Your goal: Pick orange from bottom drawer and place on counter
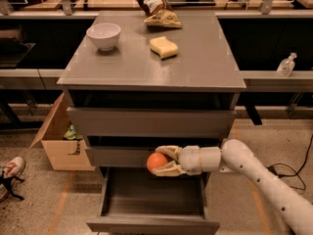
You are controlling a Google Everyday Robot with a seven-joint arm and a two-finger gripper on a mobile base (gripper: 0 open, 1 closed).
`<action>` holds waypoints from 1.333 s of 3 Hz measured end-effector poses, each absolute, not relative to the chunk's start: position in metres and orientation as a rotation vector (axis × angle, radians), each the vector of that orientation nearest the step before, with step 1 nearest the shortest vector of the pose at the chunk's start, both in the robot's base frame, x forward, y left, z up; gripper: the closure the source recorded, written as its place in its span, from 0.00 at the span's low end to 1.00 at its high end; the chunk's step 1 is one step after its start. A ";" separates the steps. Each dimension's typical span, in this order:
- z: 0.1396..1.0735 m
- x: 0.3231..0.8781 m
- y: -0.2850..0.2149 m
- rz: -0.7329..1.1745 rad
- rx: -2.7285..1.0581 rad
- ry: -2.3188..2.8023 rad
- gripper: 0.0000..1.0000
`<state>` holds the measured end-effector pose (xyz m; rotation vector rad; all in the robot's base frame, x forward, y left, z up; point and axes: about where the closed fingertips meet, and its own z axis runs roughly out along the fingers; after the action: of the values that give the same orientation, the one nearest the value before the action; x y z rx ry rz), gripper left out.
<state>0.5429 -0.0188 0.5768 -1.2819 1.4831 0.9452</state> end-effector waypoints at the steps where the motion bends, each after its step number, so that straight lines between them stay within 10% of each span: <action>1: 0.625 0.542 -0.018 0.856 -1.352 1.428 1.00; 4: 0.708 0.538 -0.021 0.721 -1.390 1.342 1.00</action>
Offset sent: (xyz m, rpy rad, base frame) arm -0.0121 -0.0025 0.1536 -0.1347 -0.2851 -0.0100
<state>0.5382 -0.0215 0.7082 -1.3905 1.3422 0.7212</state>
